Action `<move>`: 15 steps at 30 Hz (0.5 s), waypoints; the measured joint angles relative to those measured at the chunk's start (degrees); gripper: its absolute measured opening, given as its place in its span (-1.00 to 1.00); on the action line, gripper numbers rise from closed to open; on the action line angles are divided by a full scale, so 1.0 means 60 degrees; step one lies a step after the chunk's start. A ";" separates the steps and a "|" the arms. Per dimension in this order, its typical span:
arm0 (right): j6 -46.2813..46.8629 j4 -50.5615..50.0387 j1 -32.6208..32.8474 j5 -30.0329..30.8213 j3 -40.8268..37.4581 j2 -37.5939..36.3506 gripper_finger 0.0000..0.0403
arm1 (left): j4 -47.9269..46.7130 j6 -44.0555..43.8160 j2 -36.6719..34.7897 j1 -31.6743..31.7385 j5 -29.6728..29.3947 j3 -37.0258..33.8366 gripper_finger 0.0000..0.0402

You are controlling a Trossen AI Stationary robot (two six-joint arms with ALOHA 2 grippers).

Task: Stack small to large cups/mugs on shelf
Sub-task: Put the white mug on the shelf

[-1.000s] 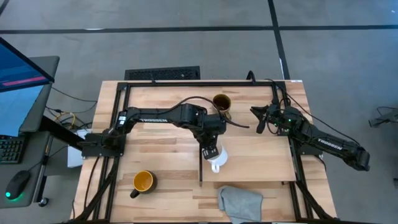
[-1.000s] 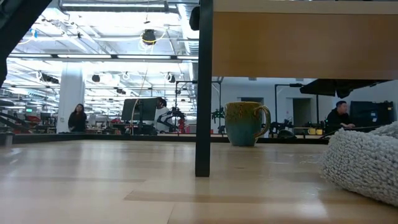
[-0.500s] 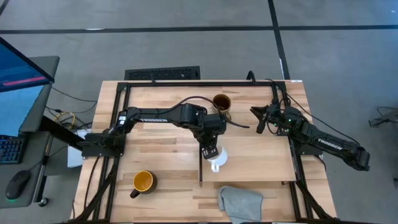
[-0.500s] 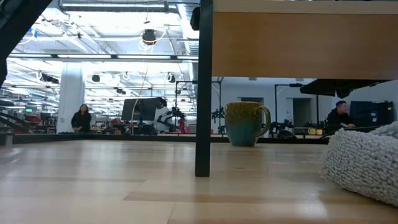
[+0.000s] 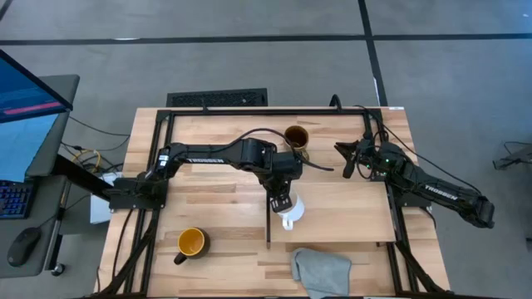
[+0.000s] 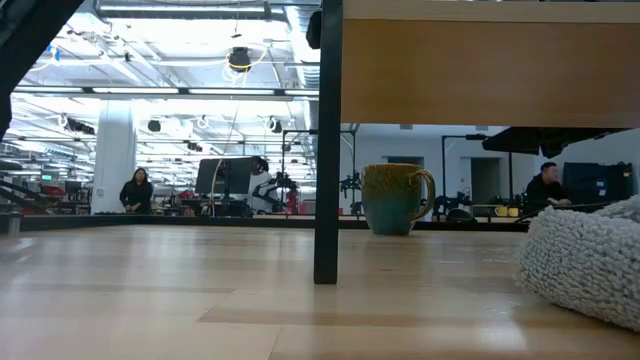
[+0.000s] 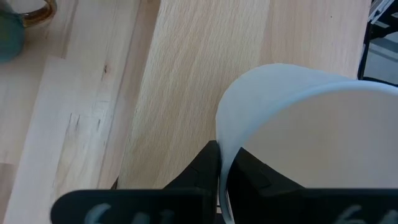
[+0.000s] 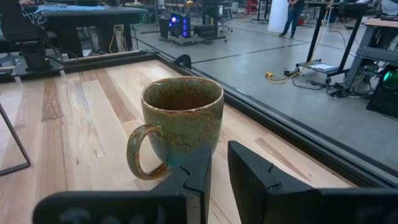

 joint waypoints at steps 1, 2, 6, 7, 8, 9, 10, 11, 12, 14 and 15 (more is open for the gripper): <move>0.0000 0.0000 0.0000 0.0000 0.0000 0.0000 -0.62 | 0.0003 0.0000 0.0000 0.0000 0.0018 0.0000 -0.96; 0.0000 0.0000 0.0000 0.0000 -0.0001 0.0000 -0.62 | 0.0000 0.0000 0.0000 0.0000 0.0020 0.0000 -0.96; 0.0000 0.0000 0.0000 -0.0002 -0.0002 0.0000 -0.62 | 0.0001 -0.0002 -0.0002 0.0000 0.0143 0.0000 -0.88; 0.0000 0.0000 0.0000 -0.0003 0.0000 0.0000 -0.62 | 0.0005 0.0000 -0.0004 0.0000 0.0202 0.0000 -0.83; 0.0000 0.0000 0.0000 -0.0004 -0.0002 0.0000 -0.62 | 0.0007 -0.0003 -0.0005 0.0000 0.0245 0.0000 -0.78; 0.0000 0.0000 0.0000 0.0000 -0.0003 0.0000 -0.62 | 0.0007 -0.0054 -0.0007 0.0000 0.0298 0.0000 -0.73; 0.0000 0.0000 0.0000 -0.0003 0.0000 0.0000 -0.62 | 0.0007 -0.0131 -0.0007 0.0000 0.0311 0.0000 -0.67; 0.0000 0.0000 0.0000 -0.0003 -0.0002 0.0000 -0.62 | 0.0007 -0.0176 -0.0011 0.0000 0.0311 0.0000 -0.61; 0.0000 0.0000 0.0000 -0.0004 -0.0001 0.0000 -0.62 | 0.0007 -0.0182 -0.0011 0.0000 0.0305 0.0000 -0.55; 0.0000 0.0000 0.0000 -0.0001 -0.0001 0.0000 -0.62 | 0.0007 -0.0178 -0.0011 0.0000 0.0300 0.0000 -0.46; 0.0000 0.0000 0.0000 -0.0001 -0.0004 0.0000 -0.62 | 0.0007 -0.0176 -0.0011 0.0000 0.0306 0.0000 -0.41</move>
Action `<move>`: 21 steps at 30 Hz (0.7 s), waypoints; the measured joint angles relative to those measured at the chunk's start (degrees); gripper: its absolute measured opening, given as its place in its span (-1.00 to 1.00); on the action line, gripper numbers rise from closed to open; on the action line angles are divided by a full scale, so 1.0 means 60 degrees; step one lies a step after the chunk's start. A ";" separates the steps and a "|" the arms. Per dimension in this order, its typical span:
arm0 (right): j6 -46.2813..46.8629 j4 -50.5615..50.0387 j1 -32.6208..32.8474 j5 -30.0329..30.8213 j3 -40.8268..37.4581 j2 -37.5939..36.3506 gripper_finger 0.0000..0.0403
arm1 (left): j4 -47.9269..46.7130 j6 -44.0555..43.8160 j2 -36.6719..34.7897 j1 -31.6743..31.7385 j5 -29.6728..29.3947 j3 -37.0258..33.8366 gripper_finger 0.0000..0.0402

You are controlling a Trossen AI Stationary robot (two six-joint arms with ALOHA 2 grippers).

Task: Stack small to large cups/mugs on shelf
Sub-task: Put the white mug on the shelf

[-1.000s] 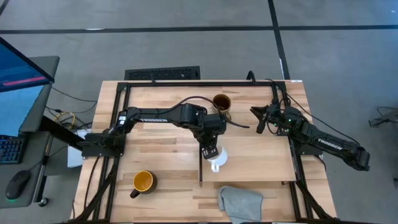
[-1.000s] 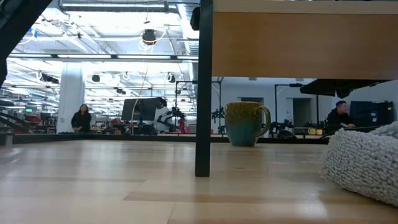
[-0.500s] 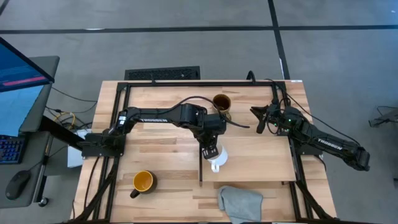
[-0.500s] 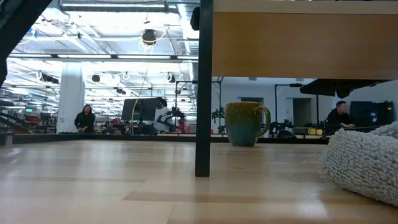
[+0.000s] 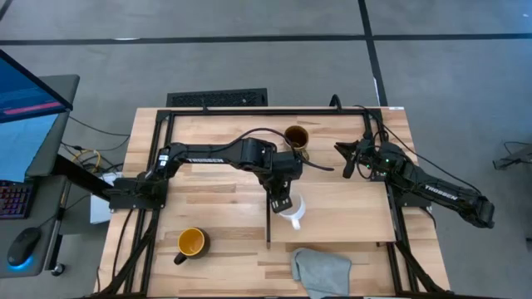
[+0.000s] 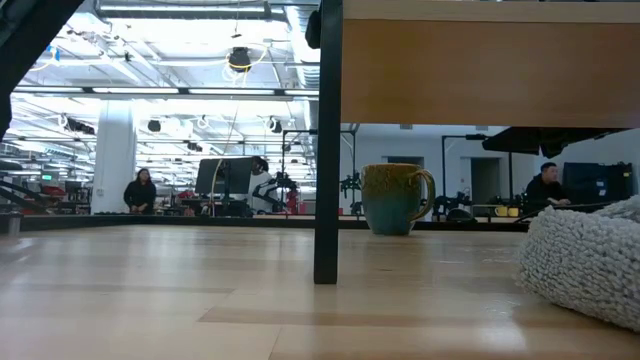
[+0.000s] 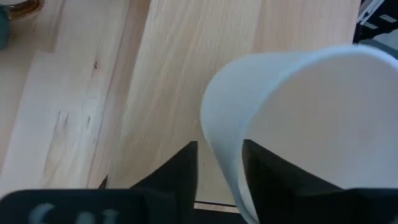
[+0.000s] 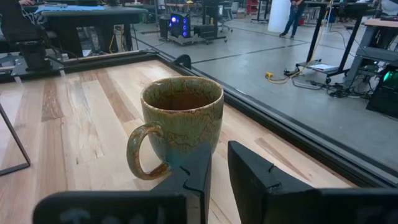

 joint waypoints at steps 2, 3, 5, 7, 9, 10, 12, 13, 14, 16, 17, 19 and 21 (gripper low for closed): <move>0.0000 0.0000 0.0000 -0.0003 0.0004 0.0000 -0.62 | 0.0000 0.0007 0.0000 0.0000 0.0116 0.0000 -0.35; 0.0000 0.0000 0.0000 -0.0002 0.0000 0.0000 -0.62 | 0.0000 0.0076 0.0000 0.0003 0.0146 0.0000 -0.32; 0.0000 0.0000 0.0000 -0.0003 0.0002 0.0000 -0.62 | -0.0002 0.0303 0.0000 0.0004 0.0144 0.0000 -0.28; 0.0000 0.0000 0.0000 0.0000 0.0002 0.0000 -0.62 | 0.0004 0.0485 0.0000 0.0007 0.0140 0.0000 -0.25; 0.0000 0.0000 0.0000 0.0001 0.0000 0.0000 -0.62 | 0.0068 0.0787 -0.0004 0.0007 0.0140 0.0000 -0.23; 0.0000 0.0002 0.0000 -0.0003 0.0002 0.0000 -0.62 | 0.0158 0.0942 -0.0004 0.0007 0.0140 0.0003 -0.22; 0.0000 0.0000 0.0000 -0.0003 0.0000 0.0000 -0.62 | 0.0297 0.1189 -0.0004 0.0007 0.0158 0.0007 -0.21; 0.0000 0.0000 0.0000 -0.0003 0.0001 0.0000 -0.62 | 0.0329 0.1241 -0.0004 0.0012 0.0206 0.0007 -0.21; 0.0000 0.0000 -0.0001 -0.0003 0.0002 0.0000 -0.62 | 0.0397 0.1250 -0.0004 0.0019 0.0291 0.0007 -0.21; 0.0000 0.0000 0.0000 -0.0002 0.0004 0.0000 -0.62 | 0.0517 0.1250 -0.0004 0.0047 0.0437 0.0010 -0.21; 0.0000 0.0001 0.0000 -0.0001 0.0003 0.0000 -0.62 | 0.0516 0.1250 -0.0004 0.0047 0.0485 0.0009 -0.21; 0.0000 0.0000 0.0000 -0.0003 0.0000 0.0000 -0.62 | 0.0589 0.1268 -0.0004 0.0060 0.0578 0.0007 -0.21; 0.0000 0.0000 -0.0002 -0.0001 0.0000 0.0000 -0.62 | 0.0604 0.1301 -0.0004 0.0078 0.0619 0.0010 -0.21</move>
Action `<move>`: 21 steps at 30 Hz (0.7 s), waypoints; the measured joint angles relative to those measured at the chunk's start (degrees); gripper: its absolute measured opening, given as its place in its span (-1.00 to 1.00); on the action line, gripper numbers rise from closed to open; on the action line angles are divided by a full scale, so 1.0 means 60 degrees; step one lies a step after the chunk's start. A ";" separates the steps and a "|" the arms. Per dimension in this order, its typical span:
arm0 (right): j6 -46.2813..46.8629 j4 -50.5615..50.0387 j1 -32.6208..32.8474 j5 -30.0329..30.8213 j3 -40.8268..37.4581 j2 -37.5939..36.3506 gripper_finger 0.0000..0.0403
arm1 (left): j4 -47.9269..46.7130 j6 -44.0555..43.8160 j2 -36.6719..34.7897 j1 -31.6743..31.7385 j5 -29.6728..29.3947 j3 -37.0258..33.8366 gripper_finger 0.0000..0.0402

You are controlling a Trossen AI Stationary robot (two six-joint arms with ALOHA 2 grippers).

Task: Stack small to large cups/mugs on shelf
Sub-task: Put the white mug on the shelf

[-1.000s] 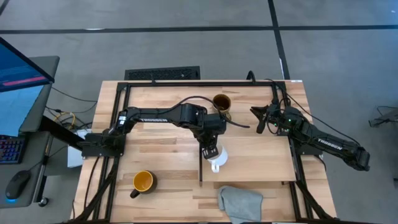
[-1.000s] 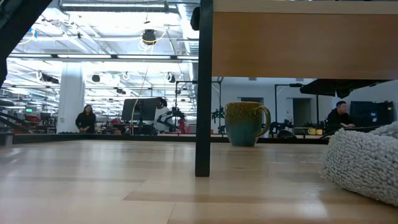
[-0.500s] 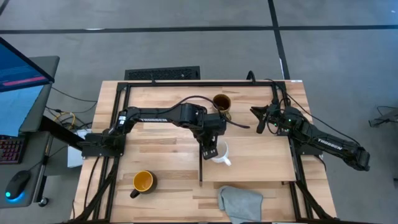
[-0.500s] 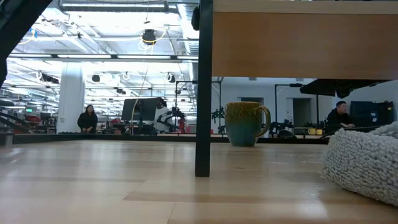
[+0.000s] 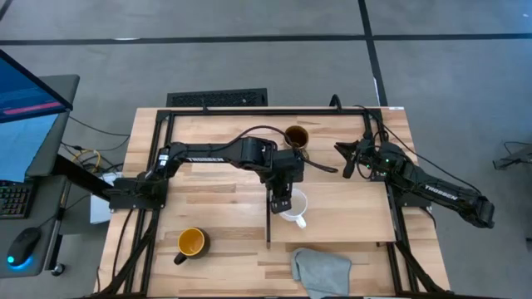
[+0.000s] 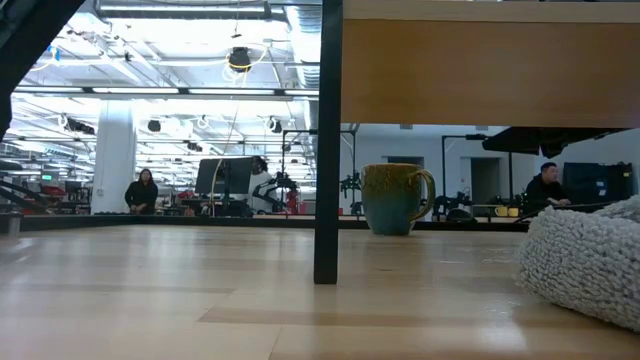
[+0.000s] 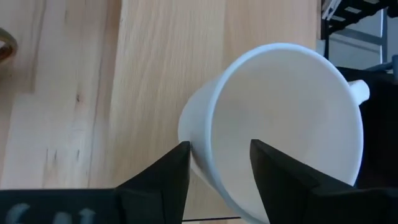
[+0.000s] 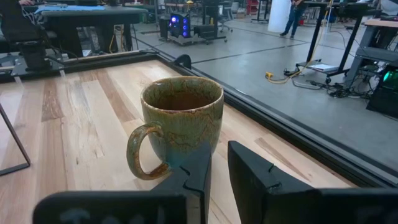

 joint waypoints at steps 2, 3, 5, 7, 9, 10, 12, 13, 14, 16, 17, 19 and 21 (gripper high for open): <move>0.0000 0.0000 0.0002 -0.0001 0.0001 0.0000 -0.62 | -0.0017 0.0324 -0.0002 0.0031 0.0012 -0.0003 -0.21; 0.0000 0.0001 0.0002 -0.0001 0.0000 0.0000 -0.62 | -0.0032 0.0550 -0.0001 0.0040 0.0014 -0.0001 -0.21; 0.0000 0.0000 0.0002 -0.0001 0.0000 0.0000 -0.62 | -0.0024 0.0912 -0.0004 0.0062 0.0016 -0.0003 -0.21; 0.0000 0.0000 0.0002 -0.0001 0.0002 0.0000 -0.62 | -0.0022 0.1201 -0.0004 0.0098 0.0016 -0.0002 -0.21; 0.0000 0.0001 0.0000 0.0000 0.0001 0.0000 -0.62 | 0.0008 0.1341 -0.0004 0.0130 0.0012 -0.0001 -0.21; 0.0000 0.0001 0.0002 -0.0001 0.0000 0.0000 -0.62 | 0.0070 0.1397 0.0007 0.0146 0.0013 -0.0002 -0.21; 0.0000 0.0000 -0.0001 0.0002 0.0000 0.0000 -0.62 | 0.0247 0.1529 0.0062 0.0184 0.0013 0.0004 -0.21; 0.0000 0.0000 -0.0001 -0.0001 0.0000 0.0000 -0.62 | 0.0241 0.1587 0.0082 0.0187 0.0012 0.0004 -0.21; 0.0000 0.0000 0.0002 -0.0001 0.0003 0.0000 -0.62 | 0.0237 0.1623 0.0091 0.0200 0.0012 0.0004 -0.21; 0.0000 0.0000 -0.0001 -0.0001 0.0002 0.0000 -0.62 | 0.0242 0.1630 0.0091 0.0206 0.0009 0.0004 -0.21; -0.0002 0.0000 0.0002 -0.0001 0.0004 0.0000 -0.62 | 0.0246 0.1657 0.0091 0.0205 0.0012 0.0004 -0.21; -0.0001 0.0001 0.0001 -0.0001 0.0000 0.0000 -0.62 | 0.0257 0.1814 0.0098 0.0202 0.0009 0.0004 -0.21; -0.0004 0.0000 0.0000 -0.0001 0.0000 0.0000 -0.62 | 0.0302 0.1999 0.0098 0.0202 0.0011 0.0004 -0.21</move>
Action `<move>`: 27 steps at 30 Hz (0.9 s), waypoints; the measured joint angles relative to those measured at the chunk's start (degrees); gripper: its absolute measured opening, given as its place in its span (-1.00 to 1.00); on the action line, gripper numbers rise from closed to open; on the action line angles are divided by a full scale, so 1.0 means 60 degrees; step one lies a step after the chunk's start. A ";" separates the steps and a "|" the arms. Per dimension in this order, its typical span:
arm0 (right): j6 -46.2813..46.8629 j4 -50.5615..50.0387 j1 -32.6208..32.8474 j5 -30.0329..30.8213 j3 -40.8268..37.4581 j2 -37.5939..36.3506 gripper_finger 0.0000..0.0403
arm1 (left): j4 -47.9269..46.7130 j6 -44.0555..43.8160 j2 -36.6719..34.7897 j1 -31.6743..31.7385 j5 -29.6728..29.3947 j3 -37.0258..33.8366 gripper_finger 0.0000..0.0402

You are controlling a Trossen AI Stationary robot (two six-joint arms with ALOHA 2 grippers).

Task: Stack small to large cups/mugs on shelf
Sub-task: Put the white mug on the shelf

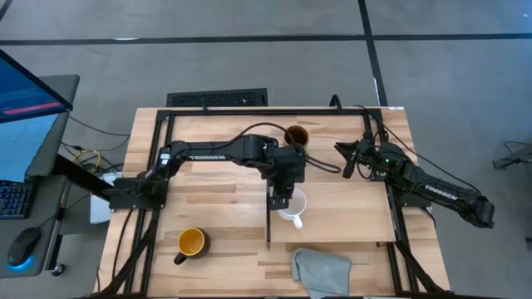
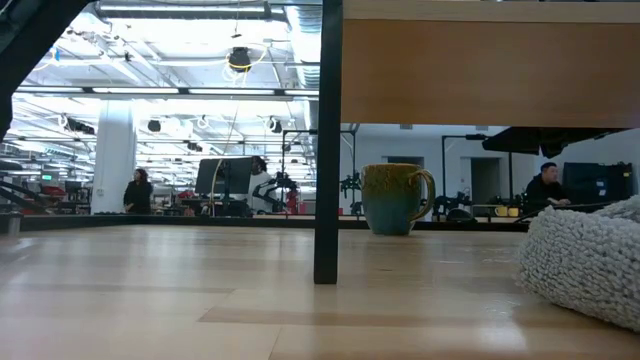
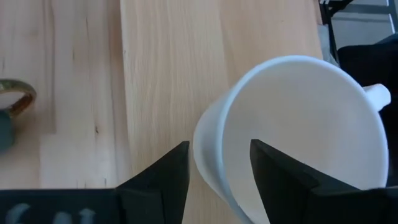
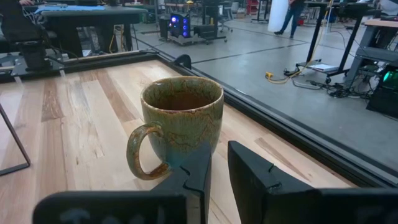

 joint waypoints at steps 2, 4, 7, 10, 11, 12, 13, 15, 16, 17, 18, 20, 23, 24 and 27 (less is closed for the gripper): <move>0.0000 0.0000 0.0002 0.0000 0.0000 0.0000 -0.62 | 0.0066 0.0165 0.0000 -0.0004 -0.0001 0.0000 -0.21; 0.0001 0.0000 0.0001 0.0000 0.0002 0.0000 -0.62 | 0.0224 0.0410 0.0000 0.0000 -0.0059 0.0000 -0.21; 0.0000 0.0000 0.0002 0.0000 0.0000 0.0000 -0.62 | 0.0689 0.0744 0.0000 -0.0004 -0.0097 0.0000 -0.21; 0.0000 0.0000 -0.0002 0.0000 0.0000 0.0000 -0.62 | 0.1164 0.0800 0.0000 -0.0004 -0.0098 0.0000 -0.21; 0.0001 0.0000 -0.0001 0.0000 0.0001 0.0000 -0.62 | 0.1257 0.0836 0.0000 -0.0001 -0.0100 0.0000 -0.21; 0.0003 0.0000 -0.0002 0.0000 0.0000 0.0000 -0.62 | 0.1297 0.0931 0.0000 0.0000 -0.0102 0.0000 -0.21; 0.0000 0.0000 0.0001 0.0000 0.0000 0.0000 -0.62 | 0.1303 0.1040 0.0000 0.0000 -0.0105 0.0000 -0.21; 0.0000 0.0000 0.0000 0.0000 0.0000 0.0000 -0.62 | 0.1306 0.1219 0.0004 -0.0004 -0.0104 0.0000 -0.21; 0.0000 0.0000 -0.0001 0.0000 0.0001 0.0000 -0.62 | 0.1306 0.1222 0.0004 -0.0004 -0.0104 0.0000 -0.21; 0.0000 0.0000 0.0001 0.0000 0.0000 0.0000 -0.62 | 0.1310 0.1222 0.0004 -0.0004 -0.0104 0.0000 -0.21; 0.0000 0.0000 -0.0002 0.0000 0.0000 0.0000 -0.62 | 0.1310 0.1216 0.0006 -0.0004 -0.0089 0.0000 -0.21; 0.0000 -0.0002 0.0000 0.0002 0.0000 0.0000 -0.62 | 0.1310 0.1153 0.0007 -0.0013 0.0093 -0.0002 -0.21; 0.0000 0.0000 -0.0001 0.0000 0.0000 0.0000 -0.62 | 0.1220 0.1149 0.0007 -0.0054 0.0402 -0.0004 -0.21; 0.0000 -0.0004 0.0002 0.0000 0.0000 0.0000 -0.62 | 0.1164 0.1149 0.0007 -0.0086 0.0435 -0.0004 -0.21; -0.0004 -0.0004 -0.0002 0.0000 0.0002 0.0000 -0.62 | 0.1051 0.1142 0.0011 -0.0184 0.0439 -0.0007 -0.21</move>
